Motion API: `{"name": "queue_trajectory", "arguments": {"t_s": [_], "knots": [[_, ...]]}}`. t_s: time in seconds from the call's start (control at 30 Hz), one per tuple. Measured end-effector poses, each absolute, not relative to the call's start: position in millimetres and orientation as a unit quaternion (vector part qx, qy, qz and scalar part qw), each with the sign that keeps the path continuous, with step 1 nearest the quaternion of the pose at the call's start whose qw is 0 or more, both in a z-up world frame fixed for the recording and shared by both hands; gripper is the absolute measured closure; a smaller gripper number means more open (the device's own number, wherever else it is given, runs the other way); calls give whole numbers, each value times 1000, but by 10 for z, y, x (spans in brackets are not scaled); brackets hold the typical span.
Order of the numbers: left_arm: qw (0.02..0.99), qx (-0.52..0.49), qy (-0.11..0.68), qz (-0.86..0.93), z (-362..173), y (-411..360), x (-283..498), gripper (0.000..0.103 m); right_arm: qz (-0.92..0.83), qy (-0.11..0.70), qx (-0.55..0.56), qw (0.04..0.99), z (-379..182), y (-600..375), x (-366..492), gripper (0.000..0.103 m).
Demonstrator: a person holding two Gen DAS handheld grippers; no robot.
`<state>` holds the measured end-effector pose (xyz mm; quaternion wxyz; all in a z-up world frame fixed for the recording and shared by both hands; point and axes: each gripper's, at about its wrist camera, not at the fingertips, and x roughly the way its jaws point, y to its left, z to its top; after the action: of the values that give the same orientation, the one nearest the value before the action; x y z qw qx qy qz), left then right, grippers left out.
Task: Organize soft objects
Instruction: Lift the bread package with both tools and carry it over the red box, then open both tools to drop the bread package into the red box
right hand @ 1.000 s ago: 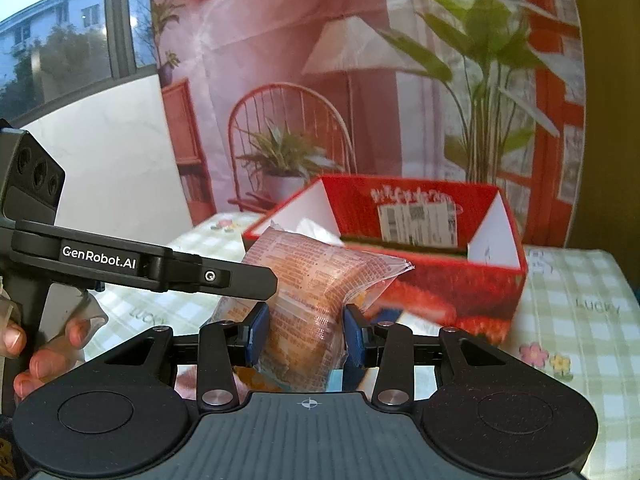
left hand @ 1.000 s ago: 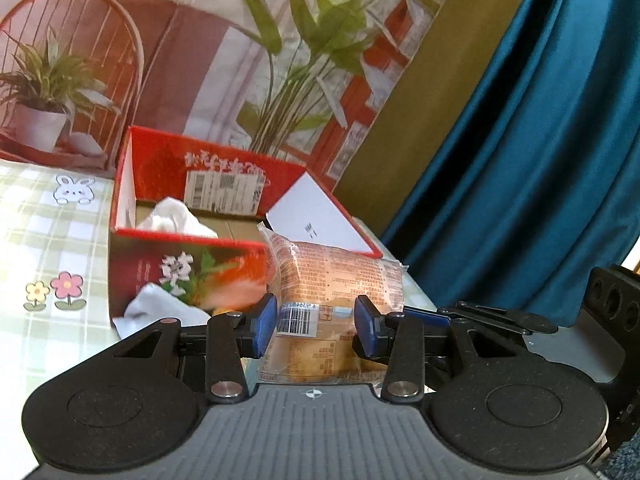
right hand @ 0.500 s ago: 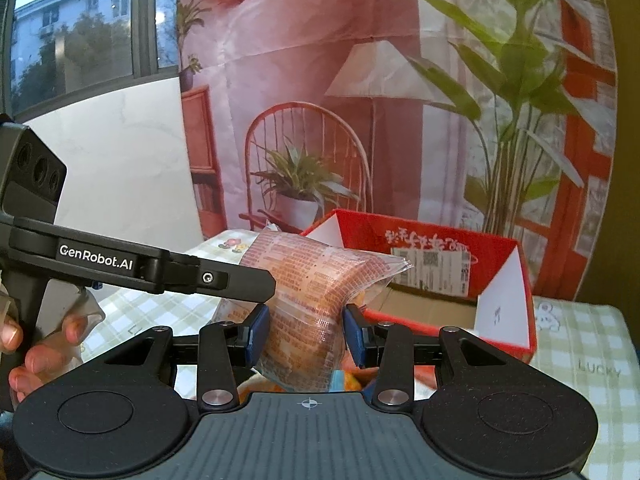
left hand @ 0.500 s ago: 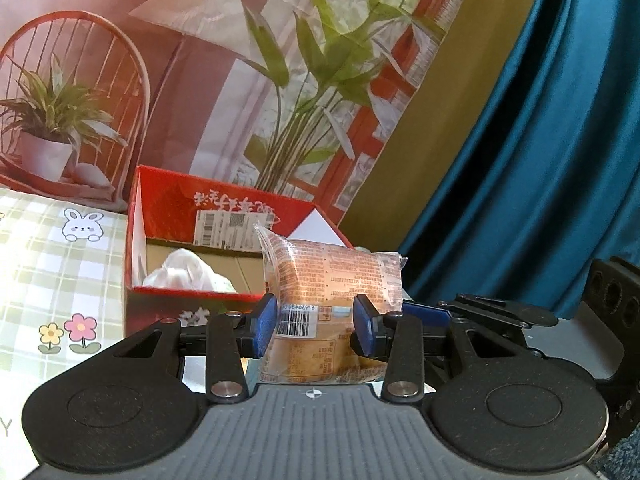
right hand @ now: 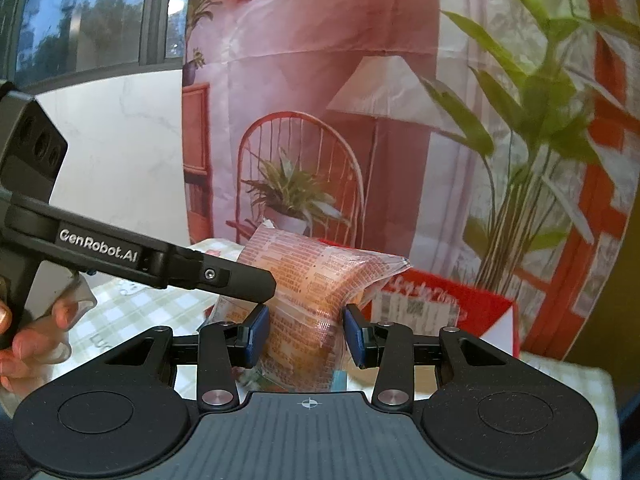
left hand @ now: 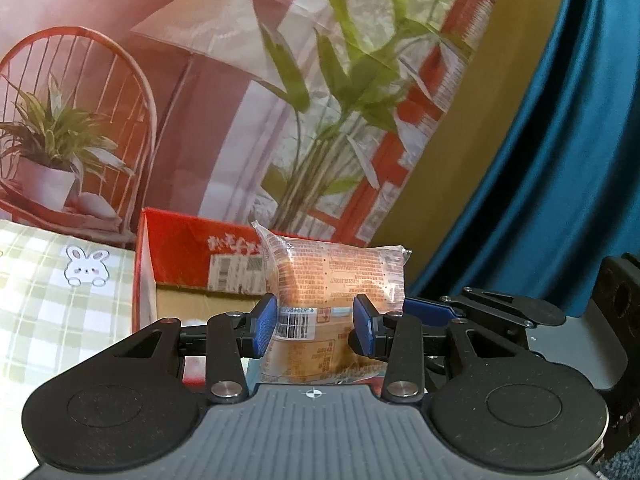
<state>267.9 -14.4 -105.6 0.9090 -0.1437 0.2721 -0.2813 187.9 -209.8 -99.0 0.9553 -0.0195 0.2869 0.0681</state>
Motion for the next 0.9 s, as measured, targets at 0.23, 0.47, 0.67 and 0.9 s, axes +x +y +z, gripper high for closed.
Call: {"name": "queue_trajectory", "arguments": {"t_s": [0.23, 0.47, 0.67, 0.9], "knots": [[916, -136, 279, -255, -1088, -165, 2979, 60, 70, 291, -34, 954, -1049, -2182, 2295, 65], [915, -114, 307, -237, -1293, -241, 3205, 60, 68, 320, -25, 945, -1306, -2248, 2598, 65], [907, -89, 347, -222, -1532, -363, 3382, 60, 61, 358, 5, 932, -1595, -2360, 2728, 65], [901, -92, 365, -214, -1659, -332, 3515, 60, 55, 389, 34, 919, -1854, -2429, 2831, 65]]}}
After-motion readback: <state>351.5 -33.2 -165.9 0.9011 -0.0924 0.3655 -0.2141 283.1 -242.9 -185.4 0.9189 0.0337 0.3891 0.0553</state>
